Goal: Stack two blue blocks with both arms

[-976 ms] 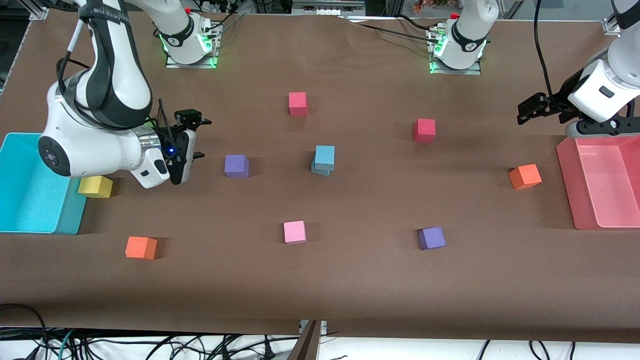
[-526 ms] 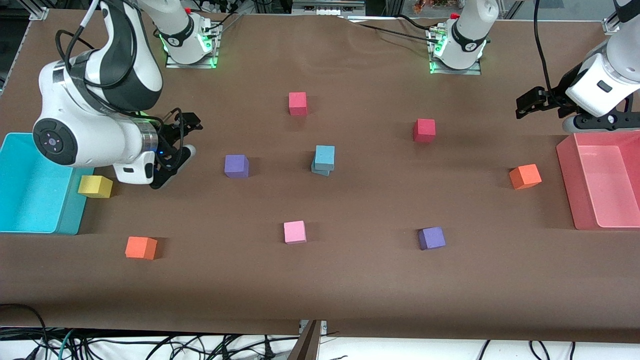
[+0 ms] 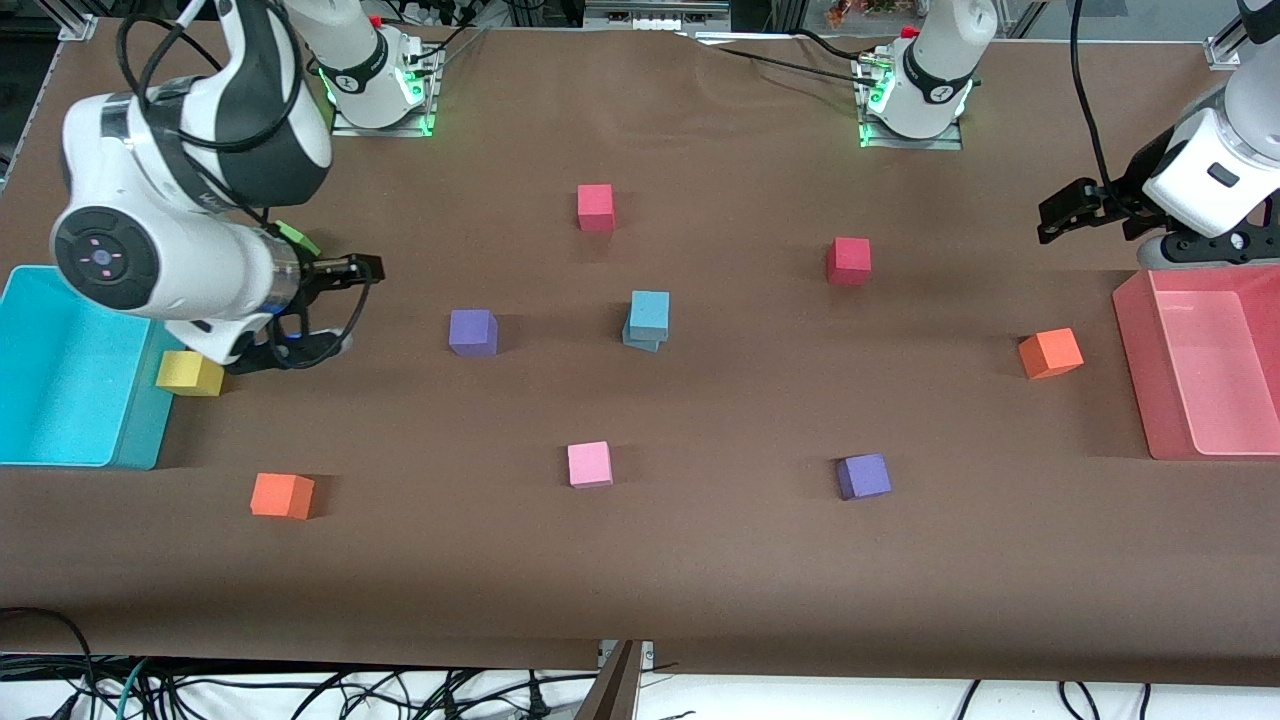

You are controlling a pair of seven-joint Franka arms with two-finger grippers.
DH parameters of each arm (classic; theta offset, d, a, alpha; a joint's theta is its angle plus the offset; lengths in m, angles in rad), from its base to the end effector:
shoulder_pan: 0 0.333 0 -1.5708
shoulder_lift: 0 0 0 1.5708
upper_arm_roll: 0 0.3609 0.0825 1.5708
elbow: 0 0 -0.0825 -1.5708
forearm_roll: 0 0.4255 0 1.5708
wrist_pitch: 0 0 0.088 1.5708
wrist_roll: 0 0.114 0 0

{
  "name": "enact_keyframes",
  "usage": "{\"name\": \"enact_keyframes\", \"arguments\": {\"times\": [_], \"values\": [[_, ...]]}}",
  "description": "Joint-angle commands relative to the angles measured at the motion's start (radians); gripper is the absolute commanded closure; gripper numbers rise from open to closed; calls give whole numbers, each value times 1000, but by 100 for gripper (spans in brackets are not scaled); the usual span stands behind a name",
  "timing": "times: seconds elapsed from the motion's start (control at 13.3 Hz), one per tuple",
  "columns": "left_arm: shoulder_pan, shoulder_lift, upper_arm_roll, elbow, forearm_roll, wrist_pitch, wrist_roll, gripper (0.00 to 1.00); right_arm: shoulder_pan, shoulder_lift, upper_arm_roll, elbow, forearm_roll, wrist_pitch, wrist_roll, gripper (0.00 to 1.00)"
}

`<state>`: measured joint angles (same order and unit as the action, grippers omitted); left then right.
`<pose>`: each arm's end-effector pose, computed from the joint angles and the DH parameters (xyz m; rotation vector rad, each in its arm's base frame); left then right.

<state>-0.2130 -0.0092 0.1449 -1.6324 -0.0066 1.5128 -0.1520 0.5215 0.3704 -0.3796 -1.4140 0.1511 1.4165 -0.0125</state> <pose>0.5820 -0.0401 0.6317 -3.1298 -0.1312 0.1736 0.6619 0.1537 0.5057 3.0794 0.2345 -0.5335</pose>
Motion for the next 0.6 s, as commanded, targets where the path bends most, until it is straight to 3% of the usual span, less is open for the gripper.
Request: {"name": "enact_keyframes", "arguments": {"times": [0.0,0.15,0.23,0.38,0.53], "values": [[4,52,4,83,17,-14,-6,0,-212,-70,160,-20,-95,44,3,0],[4,78,1,94,10,-14,-1,0,-308,-105,228,-23,-171,64,17,0],[3,83,-1,95,7,-14,-1,0,-377,-141,254,-46,-173,70,50,0],[-2,86,-2,97,2,-8,-1,0,-519,-203,370,-71,-173,96,113,0],[0,84,-2,97,-25,1,0,0,-558,-272,419,-117,-174,105,137,0]]}}
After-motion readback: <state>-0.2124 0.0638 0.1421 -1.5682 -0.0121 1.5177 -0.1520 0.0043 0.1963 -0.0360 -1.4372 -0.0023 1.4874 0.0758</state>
